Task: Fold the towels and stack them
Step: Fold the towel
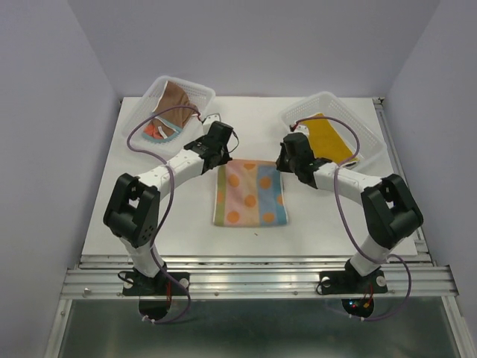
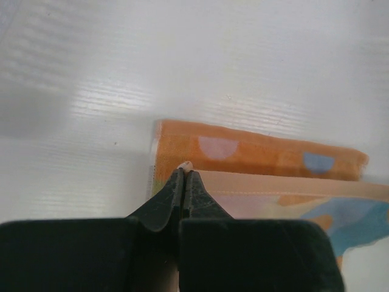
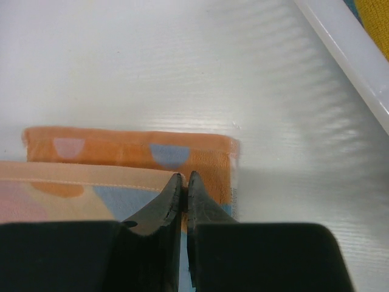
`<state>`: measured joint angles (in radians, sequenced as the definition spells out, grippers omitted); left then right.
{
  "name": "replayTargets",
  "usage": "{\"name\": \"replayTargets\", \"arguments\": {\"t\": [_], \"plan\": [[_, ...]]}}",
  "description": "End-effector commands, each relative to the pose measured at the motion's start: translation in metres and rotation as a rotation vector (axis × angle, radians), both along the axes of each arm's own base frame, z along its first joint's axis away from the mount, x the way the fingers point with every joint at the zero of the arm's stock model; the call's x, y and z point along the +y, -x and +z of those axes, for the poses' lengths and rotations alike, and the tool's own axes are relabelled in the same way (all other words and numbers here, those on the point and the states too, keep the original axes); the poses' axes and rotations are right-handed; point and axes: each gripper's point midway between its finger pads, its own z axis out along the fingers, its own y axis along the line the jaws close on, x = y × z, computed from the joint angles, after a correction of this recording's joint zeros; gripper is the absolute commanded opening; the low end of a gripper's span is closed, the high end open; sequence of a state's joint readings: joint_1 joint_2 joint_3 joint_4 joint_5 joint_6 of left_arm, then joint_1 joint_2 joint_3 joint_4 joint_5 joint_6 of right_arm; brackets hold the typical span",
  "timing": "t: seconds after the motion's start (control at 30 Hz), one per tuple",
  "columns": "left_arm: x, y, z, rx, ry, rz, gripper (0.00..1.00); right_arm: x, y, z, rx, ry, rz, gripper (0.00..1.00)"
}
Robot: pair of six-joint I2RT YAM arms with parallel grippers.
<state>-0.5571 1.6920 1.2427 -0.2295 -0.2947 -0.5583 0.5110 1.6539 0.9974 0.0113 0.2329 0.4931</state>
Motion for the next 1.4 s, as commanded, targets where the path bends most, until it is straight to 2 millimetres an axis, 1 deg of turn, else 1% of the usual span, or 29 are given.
{"name": "replayTargets", "arguments": {"t": [0.0, 0.03, 0.13, 0.3, 0.37, 0.4, 0.47, 0.5, 0.53, 0.6, 0.63, 0.7, 0.73, 0.77, 0.8, 0.83, 0.87, 0.9, 0.93, 0.97, 1.0, 1.03, 1.07, 1.13, 1.17, 1.2, 1.23, 1.3, 1.37], "plan": [[0.008, -0.013, -0.006, 0.003, -0.041, 0.021, 0.05, -0.004, -0.027, 0.017, -0.057, 0.038, -0.052, 0.01], [0.007, -0.014, -0.009, 0.009, -0.04, 0.012, 0.06, -0.005, -0.027, 0.009, -0.027, 0.062, -0.056, 0.01], [0.004, -0.022, -0.015, 0.019, -0.039, 0.004, 0.06, -0.01, -0.03, -0.002, 0.006, 0.097, -0.087, 0.01], [0.007, -0.03, -0.026, 0.042, -0.05, 0.013, 0.07, -0.008, -0.04, -0.008, 0.012, 0.115, -0.098, 0.03], [0.009, -0.033, -0.028, 0.045, -0.055, 0.014, 0.19, -0.013, -0.043, -0.014, 0.027, 0.142, -0.136, 0.05], [0.009, -0.036, -0.03, 0.049, -0.055, 0.011, 0.33, -0.014, -0.045, -0.012, 0.03, 0.151, -0.153, 0.07], [0.008, -0.036, -0.028, 0.048, -0.057, -0.001, 0.51, -0.017, -0.044, -0.017, 0.055, 0.174, -0.154, 0.18], [0.006, -0.035, -0.026, 0.048, -0.05, -0.012, 0.74, -0.017, -0.045, -0.014, 0.055, 0.175, -0.155, 0.25], [0.002, -0.034, -0.022, 0.041, -0.031, -0.029, 0.83, -0.016, -0.046, -0.011, 0.052, 0.17, -0.156, 0.37], [-0.001, -0.03, -0.01, 0.022, -0.003, -0.054, 0.91, -0.016, -0.044, -0.005, 0.043, 0.162, -0.152, 0.54], [-0.005, -0.025, -0.006, 0.018, 0.014, -0.077, 0.92, -0.015, -0.039, 0.002, 0.034, 0.146, -0.132, 0.66], [-0.006, -0.013, 0.007, -0.001, 0.036, -0.086, 0.95, -0.01, -0.033, 0.015, 0.005, 0.117, -0.09, 0.74], [-0.007, -0.006, 0.009, -0.001, 0.054, -0.085, 0.95, -0.001, -0.025, 0.03, -0.026, 0.084, -0.038, 0.8], [-0.013, 0.011, 0.015, -0.011, 0.075, -0.11, 0.95, -0.001, -0.013, 0.026, -0.025, 0.091, -0.011, 0.93], [-0.015, 0.021, 0.015, -0.009, 0.089, -0.122, 0.96, 0.001, -0.005, 0.028, -0.029, 0.084, 0.01, 1.0], [-0.02, 0.032, 0.016, -0.006, 0.107, -0.138, 0.96, 0.01, 0.006, 0.03, -0.03, 0.069, 0.052, 1.0], [-0.023, 0.042, 0.017, -0.009, 0.139, -0.129, 0.96, 0.008, 0.023, 0.032, -0.029, 0.048, 0.061, 1.0], [-0.021, 0.065, 0.011, 0.004, 0.154, -0.135, 0.99, 0.01, 0.033, 0.032, -0.028, 0.032, 0.076, 1.0], [-0.02, 0.075, 0.009, 0.01, 0.17, -0.131, 0.99, 0.015, 0.046, 0.033, -0.027, 0.011, 0.097, 1.0], [-0.011, 0.096, -0.001, 0.033, 0.192, -0.11, 0.99, 0.009, 0.066, 0.026, -0.003, -0.022, 0.078, 1.0], [-0.006, 0.106, -0.007, 0.045, 0.198, -0.096, 0.99, 0.007, 0.076, 0.025, 0.004, -0.044, 0.073, 1.0], [0.0, 0.115, -0.013, 0.06, 0.221, -0.062, 0.99, 0.006, 0.089, 0.031, -0.004, -0.095, 0.057, 1.0], [0.011, 0.133, -0.026, 0.082, 0.225, -0.053, 0.99, -0.002, 0.106, 0.012, 0.034, -0.091, 0.049, 1.0], [0.018, 0.15, -0.037, 0.109, 0.242, -0.044, 0.99, -0.006, 0.124, 0.001, 0.062, -0.129, 0.038, 1.0], [0.026, 0.163, -0.05, 0.133, 0.248, -0.026, 0.99, -0.013, 0.137, -0.007, 0.083, -0.137, 0.038, 1.0], [0.03, 0.168, -0.055, 0.141, 0.253, -0.015, 0.99, -0.011, 0.139, -0.002, 0.079, -0.161, 0.039, 1.0], [0.033, 0.172, -0.059, 0.144, 0.252, -0.008, 0.99, -0.014, 0.149, -0.014, 0.111, -0.168, 0.035, 1.0], [0.037, 0.177, -0.066, 0.148, 0.258, 0.001, 0.99, -0.016, 0.157, -0.022, 0.125, -0.184, 0.035, 1.0], [0.031, 0.176, -0.067, 0.142, 0.278, -0.018, 0.98, -0.016, 0.166, -0.033, 0.154, -0.193, 0.052, 1.0]]}}
